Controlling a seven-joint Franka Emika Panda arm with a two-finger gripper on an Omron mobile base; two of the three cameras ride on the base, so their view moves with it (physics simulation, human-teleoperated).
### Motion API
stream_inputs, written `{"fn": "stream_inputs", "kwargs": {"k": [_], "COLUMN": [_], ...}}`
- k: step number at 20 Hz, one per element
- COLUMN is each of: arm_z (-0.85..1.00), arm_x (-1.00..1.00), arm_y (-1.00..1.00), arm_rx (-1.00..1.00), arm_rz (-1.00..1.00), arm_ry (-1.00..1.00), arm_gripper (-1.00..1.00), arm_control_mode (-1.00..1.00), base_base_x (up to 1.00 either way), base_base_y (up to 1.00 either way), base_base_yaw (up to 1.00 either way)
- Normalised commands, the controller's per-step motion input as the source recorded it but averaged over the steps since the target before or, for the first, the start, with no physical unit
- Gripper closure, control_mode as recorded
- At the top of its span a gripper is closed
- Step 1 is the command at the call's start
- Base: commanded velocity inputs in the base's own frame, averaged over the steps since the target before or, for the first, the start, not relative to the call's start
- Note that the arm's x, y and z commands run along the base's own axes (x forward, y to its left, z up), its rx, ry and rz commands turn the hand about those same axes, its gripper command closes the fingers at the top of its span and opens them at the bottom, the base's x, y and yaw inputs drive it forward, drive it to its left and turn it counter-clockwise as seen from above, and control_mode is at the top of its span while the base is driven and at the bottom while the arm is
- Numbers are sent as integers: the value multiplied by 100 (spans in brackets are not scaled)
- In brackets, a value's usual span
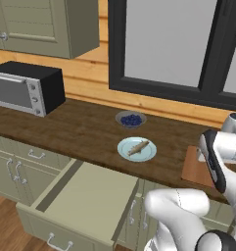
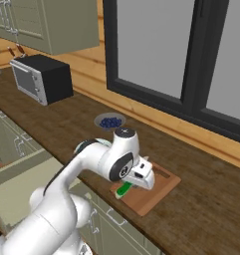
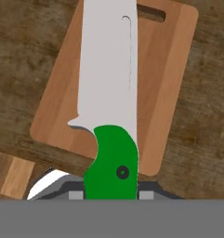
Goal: Pick up the knife from the drawer and place it on the cutting board. Then place the meat from the plate to the cutting board.
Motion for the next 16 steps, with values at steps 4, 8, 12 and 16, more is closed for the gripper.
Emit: {"fn": "stream_inputs", "kwargs": {"k": [4,8,12,16], "arm_z": [-4,-30,-50,-46], "arm_x": [7,8,2,26], "arm_y": [-47,-4,0,-3], "arm_rx": [0,0,-1,0], "arm_rz": [0,0,0,0], "arm_ry": [0,0,0,0], "arm_gripper": [100,100,100,100], "arm_control_mode": [-100,-100,-100,-100], "base_base_x": [0,0,0,0], "base_base_y": [0,0,0,0], "base_base_yaw": [0,0,0,0]}}
